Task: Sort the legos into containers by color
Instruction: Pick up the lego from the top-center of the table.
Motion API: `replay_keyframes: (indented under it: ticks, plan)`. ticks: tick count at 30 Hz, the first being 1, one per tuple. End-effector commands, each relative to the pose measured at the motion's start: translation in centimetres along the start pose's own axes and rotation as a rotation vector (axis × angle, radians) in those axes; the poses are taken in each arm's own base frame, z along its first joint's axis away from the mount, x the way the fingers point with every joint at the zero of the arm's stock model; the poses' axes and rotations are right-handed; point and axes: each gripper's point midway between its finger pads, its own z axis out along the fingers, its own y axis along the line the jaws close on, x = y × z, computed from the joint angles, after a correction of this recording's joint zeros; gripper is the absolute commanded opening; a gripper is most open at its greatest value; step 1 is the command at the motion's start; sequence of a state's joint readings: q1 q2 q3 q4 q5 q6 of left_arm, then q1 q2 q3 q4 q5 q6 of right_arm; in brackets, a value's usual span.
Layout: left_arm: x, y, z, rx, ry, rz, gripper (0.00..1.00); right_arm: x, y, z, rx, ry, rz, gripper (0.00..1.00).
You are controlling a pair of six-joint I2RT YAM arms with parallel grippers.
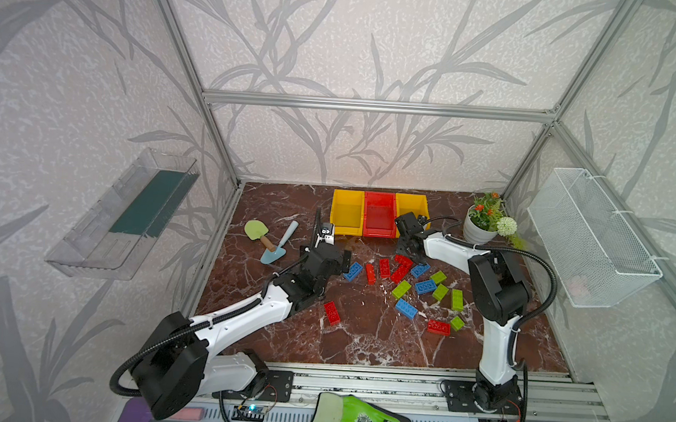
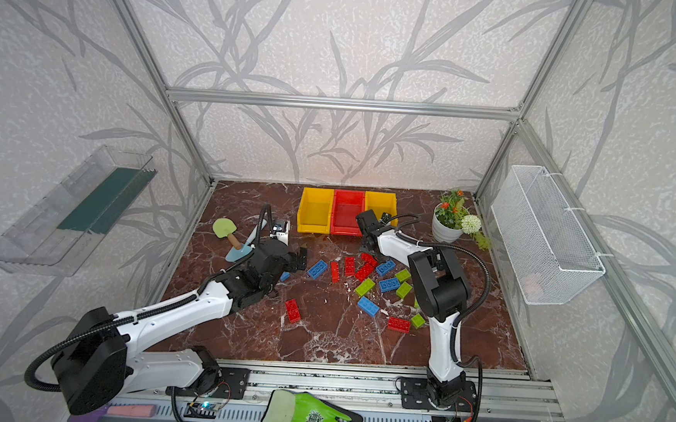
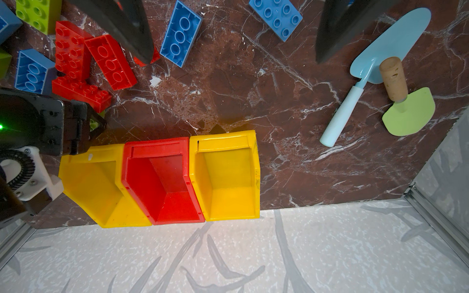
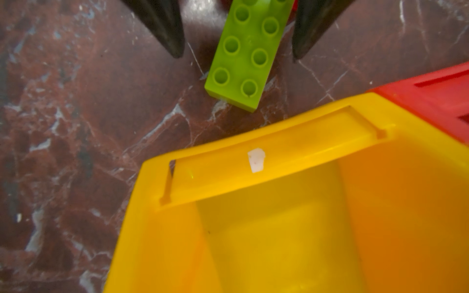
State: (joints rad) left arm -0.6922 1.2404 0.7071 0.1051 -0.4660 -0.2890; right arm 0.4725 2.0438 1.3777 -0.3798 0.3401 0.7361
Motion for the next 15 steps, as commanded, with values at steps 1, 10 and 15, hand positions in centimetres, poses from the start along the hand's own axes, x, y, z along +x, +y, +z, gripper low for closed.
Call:
replay_keyframes:
  ticks: [1, 10, 15]
  plan:
    - [0.3, 0.2, 0.1, -0.018, -0.001, -0.003, 0.99, 0.2, -0.3, 0.8, 0.035, 0.012, -0.008, 0.58]
    - [0.7, 0.4, 0.0, -0.019, 0.008, -0.001, 0.99, 0.8, -0.5, 2.6, 0.040, 0.063, -0.016, 0.50]
    - [0.8, 0.2, 0.1, -0.013, 0.027, 0.008, 0.99, 1.0, -0.5, 1.6, 0.039, 0.112, -0.064, 0.36]
